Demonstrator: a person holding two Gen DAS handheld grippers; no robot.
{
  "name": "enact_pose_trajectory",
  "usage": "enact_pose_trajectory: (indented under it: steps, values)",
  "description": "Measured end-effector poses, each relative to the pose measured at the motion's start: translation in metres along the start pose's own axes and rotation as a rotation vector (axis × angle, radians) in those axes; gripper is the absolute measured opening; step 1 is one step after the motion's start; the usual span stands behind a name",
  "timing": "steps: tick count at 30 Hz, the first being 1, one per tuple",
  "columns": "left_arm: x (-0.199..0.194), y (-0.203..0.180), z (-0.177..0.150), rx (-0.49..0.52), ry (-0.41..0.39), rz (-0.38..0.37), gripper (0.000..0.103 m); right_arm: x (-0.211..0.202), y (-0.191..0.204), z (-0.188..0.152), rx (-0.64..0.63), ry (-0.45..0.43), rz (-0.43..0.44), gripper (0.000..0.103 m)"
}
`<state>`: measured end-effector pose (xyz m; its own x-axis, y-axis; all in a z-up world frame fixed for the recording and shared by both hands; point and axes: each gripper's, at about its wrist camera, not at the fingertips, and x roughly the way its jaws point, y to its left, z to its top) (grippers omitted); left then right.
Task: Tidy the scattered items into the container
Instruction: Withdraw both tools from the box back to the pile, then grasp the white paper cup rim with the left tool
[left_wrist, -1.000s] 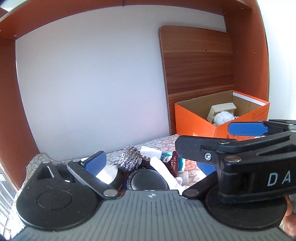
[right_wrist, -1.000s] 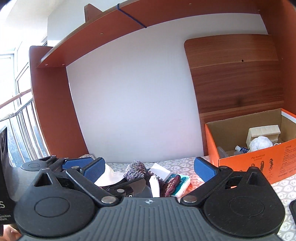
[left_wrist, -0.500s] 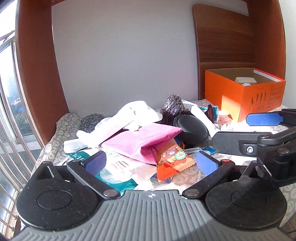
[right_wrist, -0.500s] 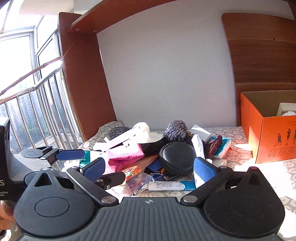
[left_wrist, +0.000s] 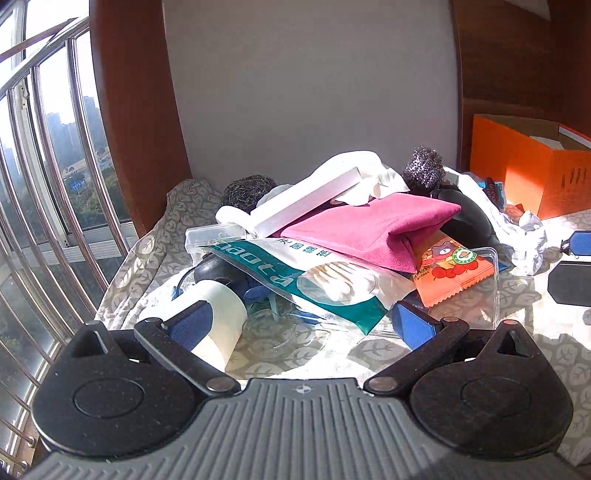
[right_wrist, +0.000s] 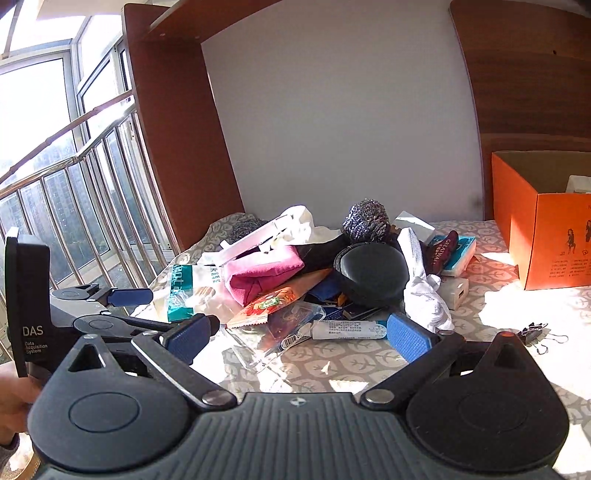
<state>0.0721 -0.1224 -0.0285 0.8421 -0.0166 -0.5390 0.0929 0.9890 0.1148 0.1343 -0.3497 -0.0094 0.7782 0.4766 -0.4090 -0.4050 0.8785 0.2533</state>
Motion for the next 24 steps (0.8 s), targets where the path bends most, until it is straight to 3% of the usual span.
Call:
enact_pose_trajectory:
  steps: [11, 14, 17, 21, 24]
  values:
    - [-0.031, -0.035, -0.019, 0.164, -0.028, -0.204, 0.103, 0.004, -0.021, -0.007, -0.01, 0.005, -0.136, 0.103]
    - [-0.028, -0.05, -0.023, 0.181, -0.019, -0.22, 0.103, 0.004, -0.032, -0.011, 0.014, 0.002, -0.164, 0.103]
    - [-0.028, -0.051, -0.029, 0.171, -0.025, -0.2, 0.103, 0.004, -0.032, -0.014, -0.019, 0.001, -0.204, 0.103]
    - [-0.027, -0.031, -0.036, 0.136, -0.044, -0.079, 0.103, 0.006, -0.025, -0.021, -0.113, -0.033, -0.292, 0.103]
    - [-0.021, -0.005, -0.04, 0.072, -0.017, -0.012, 0.103, 0.014, -0.027, -0.021, -0.112, -0.004, -0.299, 0.103]
